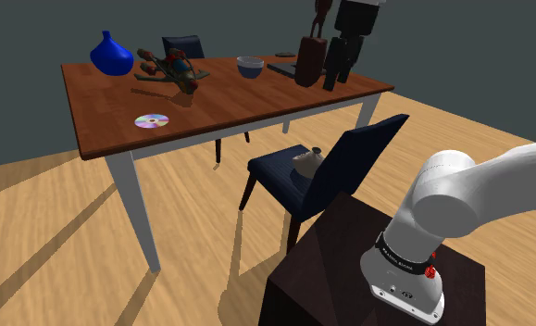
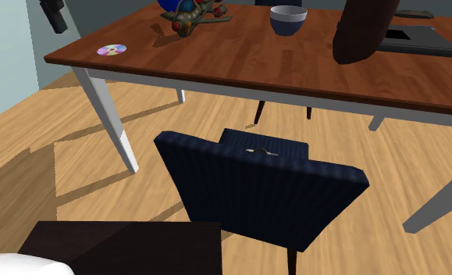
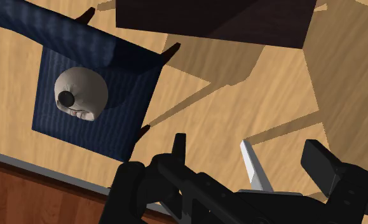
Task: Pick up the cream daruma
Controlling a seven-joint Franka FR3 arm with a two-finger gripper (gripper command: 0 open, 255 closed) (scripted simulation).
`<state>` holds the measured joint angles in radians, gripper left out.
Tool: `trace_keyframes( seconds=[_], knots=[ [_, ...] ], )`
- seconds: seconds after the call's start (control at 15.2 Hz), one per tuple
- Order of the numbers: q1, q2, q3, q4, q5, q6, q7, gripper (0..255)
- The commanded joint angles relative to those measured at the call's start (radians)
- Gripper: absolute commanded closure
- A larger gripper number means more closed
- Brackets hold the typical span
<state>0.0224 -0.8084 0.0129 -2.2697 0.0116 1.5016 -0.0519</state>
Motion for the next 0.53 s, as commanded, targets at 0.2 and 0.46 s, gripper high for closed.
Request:
trace_keyframes(
  seconds=[0.2,0.46],
  knots=[
    [-0.016,0.01,-0.041,-0.068,-0.032,0.079,-0.041,0],
    [-0.041,0.043,-0.099,-0.142,-0.073,0.19,-0.093,0]
  ],
)
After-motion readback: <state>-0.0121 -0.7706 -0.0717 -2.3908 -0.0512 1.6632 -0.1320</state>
